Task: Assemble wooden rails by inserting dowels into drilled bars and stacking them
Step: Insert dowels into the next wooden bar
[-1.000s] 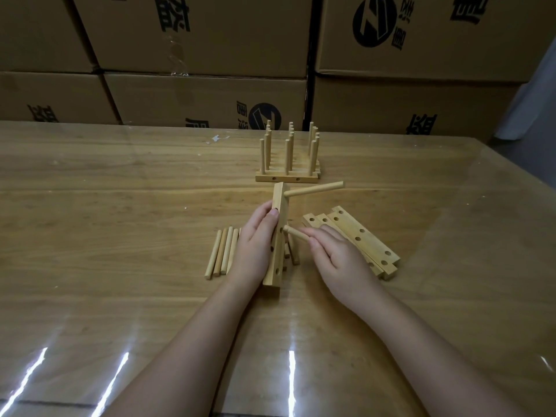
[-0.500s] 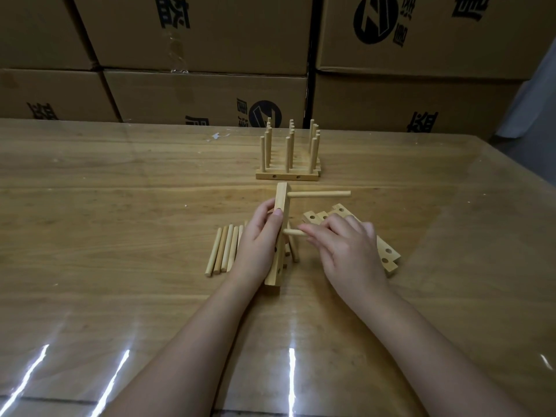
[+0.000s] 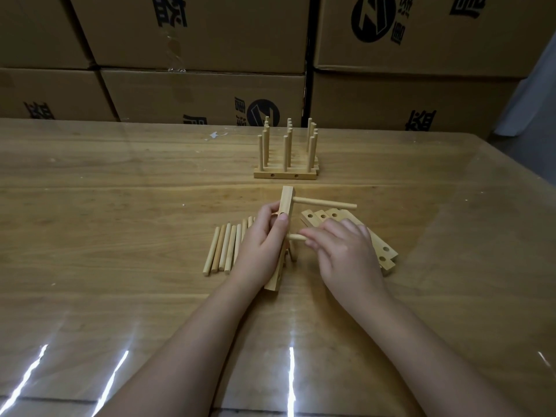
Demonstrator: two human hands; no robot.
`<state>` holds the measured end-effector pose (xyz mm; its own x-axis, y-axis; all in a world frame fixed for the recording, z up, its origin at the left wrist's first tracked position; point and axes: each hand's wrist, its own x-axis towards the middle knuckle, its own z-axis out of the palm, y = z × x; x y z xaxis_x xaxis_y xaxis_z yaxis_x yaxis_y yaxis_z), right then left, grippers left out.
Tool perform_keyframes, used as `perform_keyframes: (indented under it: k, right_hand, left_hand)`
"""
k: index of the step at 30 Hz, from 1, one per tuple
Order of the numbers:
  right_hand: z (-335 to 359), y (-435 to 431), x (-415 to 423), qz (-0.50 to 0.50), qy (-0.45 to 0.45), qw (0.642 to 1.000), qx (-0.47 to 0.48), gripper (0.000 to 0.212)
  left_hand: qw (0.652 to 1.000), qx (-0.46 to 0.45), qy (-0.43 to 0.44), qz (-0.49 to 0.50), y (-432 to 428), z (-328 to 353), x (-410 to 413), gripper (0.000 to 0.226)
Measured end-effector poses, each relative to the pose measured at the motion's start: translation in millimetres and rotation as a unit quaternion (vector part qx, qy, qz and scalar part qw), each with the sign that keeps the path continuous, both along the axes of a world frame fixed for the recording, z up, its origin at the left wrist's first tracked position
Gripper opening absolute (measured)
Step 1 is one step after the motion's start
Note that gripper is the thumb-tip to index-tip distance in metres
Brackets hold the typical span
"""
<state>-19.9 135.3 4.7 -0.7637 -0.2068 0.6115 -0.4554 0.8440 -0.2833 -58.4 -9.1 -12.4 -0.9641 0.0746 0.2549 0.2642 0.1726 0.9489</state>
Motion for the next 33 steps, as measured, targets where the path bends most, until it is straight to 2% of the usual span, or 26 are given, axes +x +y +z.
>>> perform_keyframes:
  k: [3,6,11,15,17,22,27,33]
  right_hand:
    - [0.2,0.6,-1.7,0.004,-0.010,1.000,-0.020,0.020]
    - [3.0,2.5,-3.8,-0.014,0.003,0.999,-0.044,0.030]
    - [7.6,5.6,-1.8,-0.019,0.000,0.984,-0.176,0.037]
    - [6.7,6.5,-3.6,-0.037,0.020,0.984,-0.174,0.015]
    - [6.0,6.8,-4.9,-0.039,0.018,0.983,-0.177,0.010]
    - [5.6,6.9,-4.0,-0.037,0.013,0.979,-0.201,0.016]
    - [4.0,7.0,-5.7,-0.043,0.011,0.980,-0.192,0.011]
    - [4.1,7.7,-6.7,-0.035,0.017,0.981,-0.189,0.017]
  left_hand:
    - [0.999,0.032,-0.015,0.001,0.0,2.1,-1.0,0.030]
    - [0.997,0.067,-0.026,0.006,-0.1,4.9,-1.1,0.041]
    - [0.990,0.113,-0.039,0.077,-2.4,3.7,-5.9,0.024]
    - [0.988,0.114,-0.052,0.086,-2.6,4.4,-6.3,0.028]
    - [0.989,0.113,-0.050,0.084,-2.4,4.7,-6.0,0.031]
    - [0.994,0.082,-0.028,0.071,-1.1,5.1,-3.4,0.029]
    - [0.995,0.067,0.011,0.066,-1.7,2.8,-2.3,0.022]
    - [0.997,0.042,0.006,0.064,-0.4,3.6,-1.9,0.024]
